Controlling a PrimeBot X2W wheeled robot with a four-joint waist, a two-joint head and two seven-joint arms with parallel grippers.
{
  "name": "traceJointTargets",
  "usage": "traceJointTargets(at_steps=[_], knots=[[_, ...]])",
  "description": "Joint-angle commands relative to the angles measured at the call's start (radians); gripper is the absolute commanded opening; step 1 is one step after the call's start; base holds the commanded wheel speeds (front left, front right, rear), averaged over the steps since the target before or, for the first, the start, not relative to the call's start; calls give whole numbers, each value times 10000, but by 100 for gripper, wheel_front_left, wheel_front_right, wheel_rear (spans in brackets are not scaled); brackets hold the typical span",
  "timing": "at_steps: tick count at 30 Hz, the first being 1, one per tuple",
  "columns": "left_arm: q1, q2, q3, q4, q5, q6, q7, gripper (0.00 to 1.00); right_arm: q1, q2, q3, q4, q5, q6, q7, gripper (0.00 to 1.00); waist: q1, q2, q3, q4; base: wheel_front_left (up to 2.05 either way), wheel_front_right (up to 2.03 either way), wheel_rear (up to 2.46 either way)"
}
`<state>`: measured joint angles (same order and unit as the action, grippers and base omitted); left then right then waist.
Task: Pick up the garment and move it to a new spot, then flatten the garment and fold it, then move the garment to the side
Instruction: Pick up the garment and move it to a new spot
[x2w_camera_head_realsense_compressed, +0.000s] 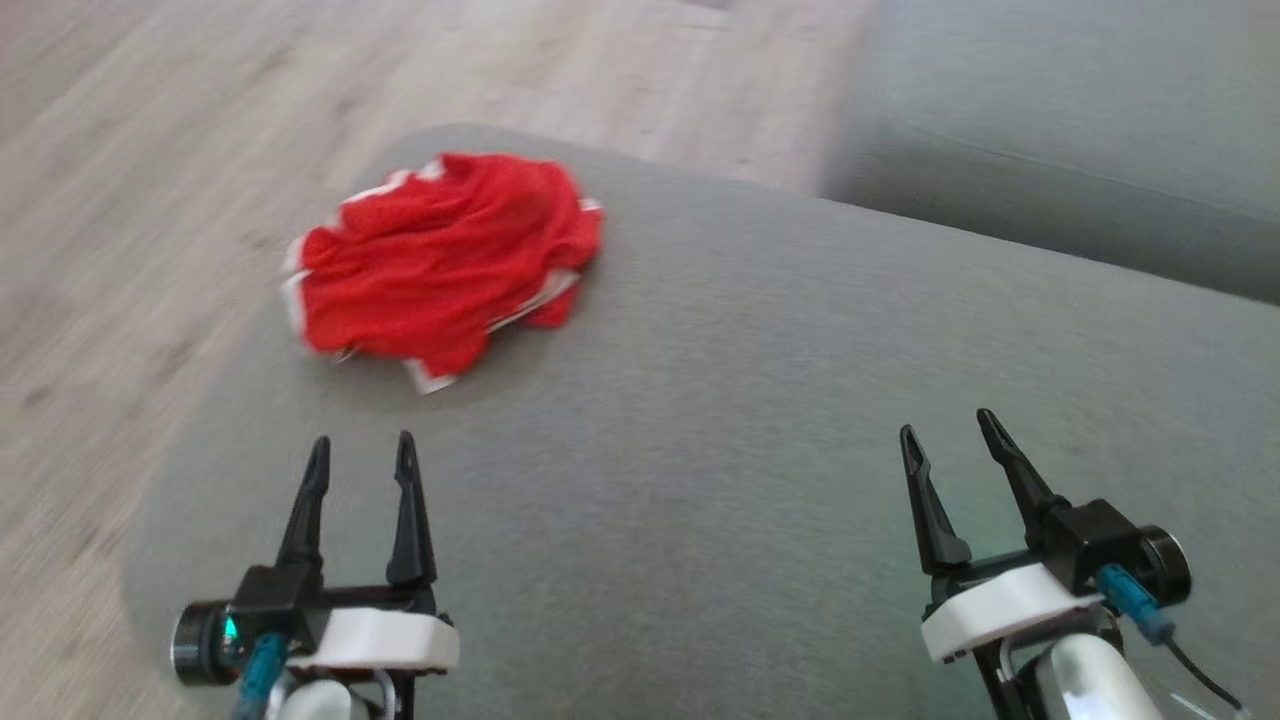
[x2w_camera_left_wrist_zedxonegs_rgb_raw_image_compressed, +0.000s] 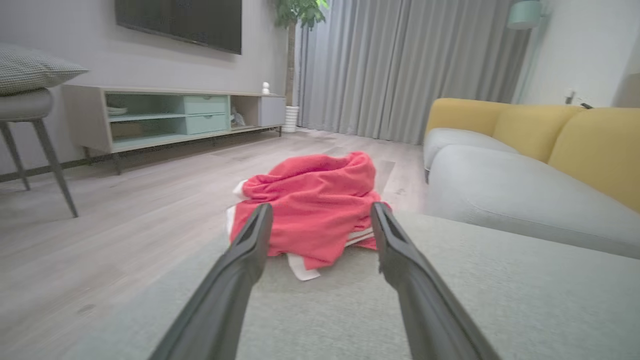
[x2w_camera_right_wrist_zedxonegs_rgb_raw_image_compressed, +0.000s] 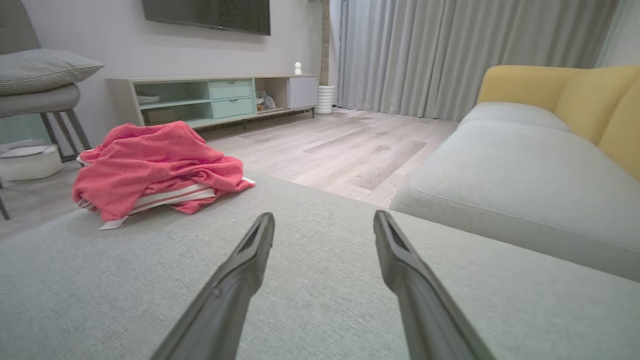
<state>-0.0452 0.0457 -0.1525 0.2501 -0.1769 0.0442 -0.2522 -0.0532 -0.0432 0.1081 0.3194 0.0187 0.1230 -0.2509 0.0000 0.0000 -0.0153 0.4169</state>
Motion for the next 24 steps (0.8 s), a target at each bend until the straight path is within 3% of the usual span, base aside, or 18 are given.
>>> traceJointTargets(at_steps=[1,8,11,17,24], knots=[[-522,45,410,-405,87,15,-95,100,-543,-70,177,-314,-66,77,-109,100,0,0,220,858,0,0,0],[-692,45,857,-939,348,-6,-95,100,-734,-70,246,-215,-321,77,-109,100,0,0,553,1110,0,0,0],[-1228,54,910,-1007,702,-223,-95,100,-777,-70,88,-248,-597,77,-109,100,0,0,908,1156,0,0,0],[-3749,301,1031,-540,933,-1004,-95,100,-1314,-403,-81,-440,-1344,77,-109,100,0,0,2376,732,0,0,0],[-6811,914,737,1644,1000,-1521,-95,100,-2027,-1064,27,-693,-1622,77,-109,100,0,0,3769,-18,0,0,0]])
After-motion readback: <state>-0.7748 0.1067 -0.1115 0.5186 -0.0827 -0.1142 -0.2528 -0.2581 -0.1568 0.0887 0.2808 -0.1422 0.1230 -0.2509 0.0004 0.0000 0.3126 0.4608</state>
